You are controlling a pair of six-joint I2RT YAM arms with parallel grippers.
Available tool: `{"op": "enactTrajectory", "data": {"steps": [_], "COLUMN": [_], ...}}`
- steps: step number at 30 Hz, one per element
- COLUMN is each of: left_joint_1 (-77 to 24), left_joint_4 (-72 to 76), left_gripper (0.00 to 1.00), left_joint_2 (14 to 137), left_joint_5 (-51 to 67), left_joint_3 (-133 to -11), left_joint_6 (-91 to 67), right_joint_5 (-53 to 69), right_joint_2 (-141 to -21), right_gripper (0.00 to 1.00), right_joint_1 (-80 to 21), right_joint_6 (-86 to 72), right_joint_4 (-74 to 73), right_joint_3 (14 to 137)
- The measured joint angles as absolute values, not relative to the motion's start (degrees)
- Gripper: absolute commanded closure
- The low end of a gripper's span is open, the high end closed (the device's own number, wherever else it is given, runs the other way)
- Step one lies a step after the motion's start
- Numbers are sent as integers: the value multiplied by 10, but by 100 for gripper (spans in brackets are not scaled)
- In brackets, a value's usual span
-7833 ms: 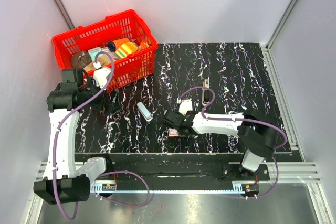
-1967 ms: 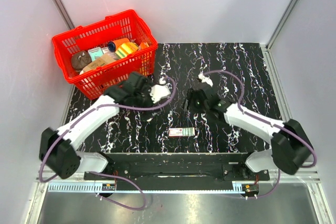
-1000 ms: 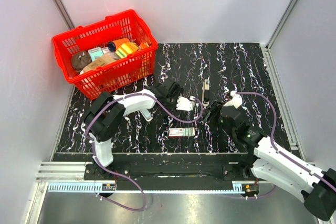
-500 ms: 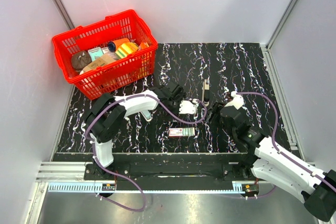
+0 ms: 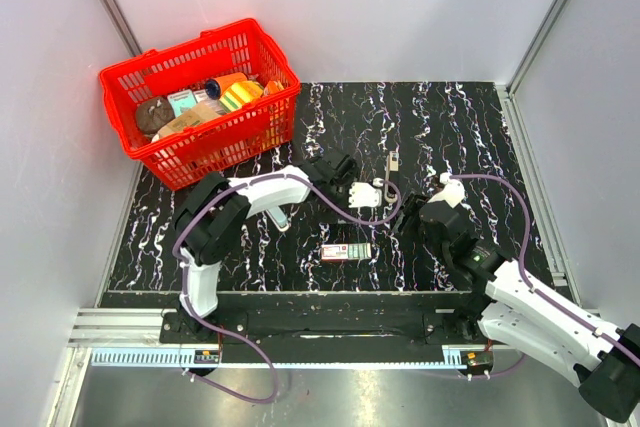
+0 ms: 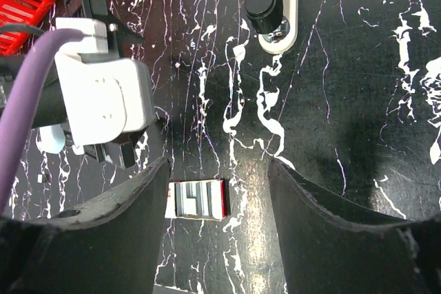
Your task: Unload the staples from the stapler
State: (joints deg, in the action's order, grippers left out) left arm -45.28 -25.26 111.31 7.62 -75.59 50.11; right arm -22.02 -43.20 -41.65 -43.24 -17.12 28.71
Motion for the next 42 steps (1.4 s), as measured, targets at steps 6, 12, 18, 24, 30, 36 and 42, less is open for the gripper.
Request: {"op": "enactTrajectory", "data": {"steps": [6, 12, 18, 24, 30, 36, 42], "left_joint_1": [-452, -441, -423, -422, -422, -422, -422], "left_joint_4": [-245, -242, -255, -284, -307, -328, -332], "left_gripper": [1, 1, 1, 1, 2, 15, 23], "left_joint_2": [1136, 1156, 1160, 1147, 1118, 1117, 1124], "left_joint_5": [64, 50, 48, 76, 102, 112, 104], "left_joint_3": [-786, -813, -826, -835, -839, -837, -828], "left_joint_6": [483, 464, 442, 417, 373, 298, 221], "right_joint_5": [-220, -220, -220, -220, -221, -221, -221], "right_joint_2": [-432, -432, -435, -435, -435, -435, -435], "right_gripper": [35, 35, 35, 35, 35, 35, 35], "right_joint_1": [-416, -416, -416, -416, -416, -416, -416], "right_joint_6": [-429, -425, -422, -422, -422, -422, -420], "right_joint_4": [-178, -180, -183, -185, -191, -194, -196], "right_joint_3": [287, 287, 294, 298, 298, 300, 305]}}
